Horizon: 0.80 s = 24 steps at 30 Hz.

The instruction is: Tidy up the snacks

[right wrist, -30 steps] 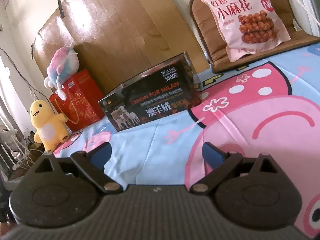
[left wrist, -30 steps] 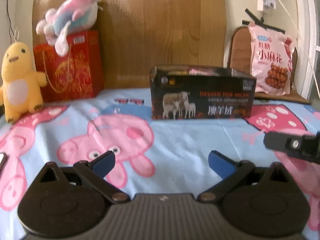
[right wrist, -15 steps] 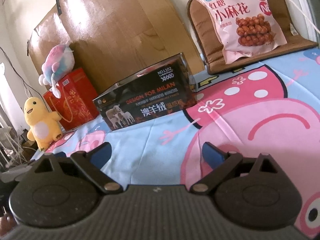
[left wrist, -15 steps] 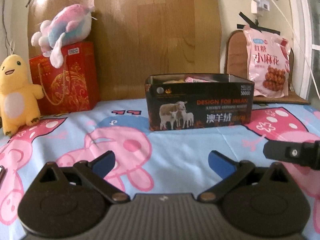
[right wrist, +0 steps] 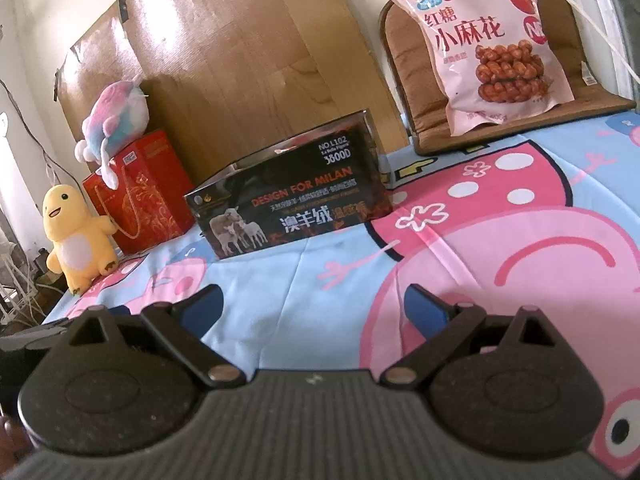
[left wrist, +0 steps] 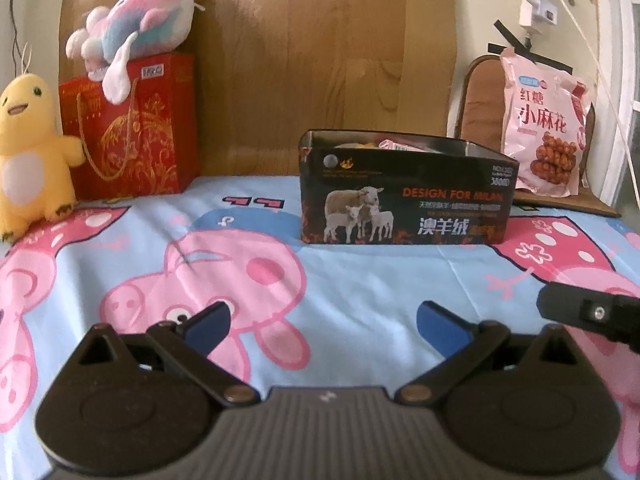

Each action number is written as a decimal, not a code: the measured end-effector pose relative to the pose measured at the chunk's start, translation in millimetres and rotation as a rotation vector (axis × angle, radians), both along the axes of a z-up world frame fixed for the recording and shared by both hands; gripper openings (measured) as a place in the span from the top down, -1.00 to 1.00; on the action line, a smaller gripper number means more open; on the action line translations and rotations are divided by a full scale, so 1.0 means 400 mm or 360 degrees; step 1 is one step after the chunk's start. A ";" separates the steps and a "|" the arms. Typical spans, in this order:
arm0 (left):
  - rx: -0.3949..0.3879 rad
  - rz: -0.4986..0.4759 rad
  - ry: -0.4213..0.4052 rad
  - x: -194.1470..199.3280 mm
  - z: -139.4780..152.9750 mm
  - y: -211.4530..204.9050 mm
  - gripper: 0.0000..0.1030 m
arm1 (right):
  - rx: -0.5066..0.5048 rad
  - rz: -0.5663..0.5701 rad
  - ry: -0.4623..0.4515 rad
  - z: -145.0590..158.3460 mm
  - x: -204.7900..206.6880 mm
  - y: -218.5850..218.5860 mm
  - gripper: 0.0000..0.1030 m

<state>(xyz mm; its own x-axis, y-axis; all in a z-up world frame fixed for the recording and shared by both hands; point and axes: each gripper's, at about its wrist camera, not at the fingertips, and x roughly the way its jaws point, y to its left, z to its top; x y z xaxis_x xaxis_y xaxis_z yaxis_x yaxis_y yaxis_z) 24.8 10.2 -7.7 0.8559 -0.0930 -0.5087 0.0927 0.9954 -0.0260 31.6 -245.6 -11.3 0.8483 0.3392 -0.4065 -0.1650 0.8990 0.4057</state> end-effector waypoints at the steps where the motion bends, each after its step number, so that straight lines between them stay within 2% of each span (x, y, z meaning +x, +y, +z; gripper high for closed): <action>1: -0.0007 0.0003 0.0003 0.001 0.000 0.002 -0.99 | -0.0002 -0.0003 -0.0003 0.000 -0.001 0.000 -0.92; 10: 0.0019 0.0005 -0.0002 -0.002 0.000 -0.005 -0.99 | -0.0004 -0.0013 -0.0013 0.001 -0.006 0.000 -0.91; 24: 0.0035 0.0025 0.0064 0.011 -0.006 -0.005 -0.99 | 0.0002 -0.0014 -0.0021 0.002 -0.007 0.000 -0.91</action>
<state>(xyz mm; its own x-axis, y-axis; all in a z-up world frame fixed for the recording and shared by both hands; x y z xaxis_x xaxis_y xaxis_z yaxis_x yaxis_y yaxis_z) 29.2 8.4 -10.2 0.8360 -0.0681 -0.5444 0.0764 0.9971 -0.0075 29.0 -245.6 -10.6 0.8565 0.3323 -0.3950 -0.1626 0.9000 0.4045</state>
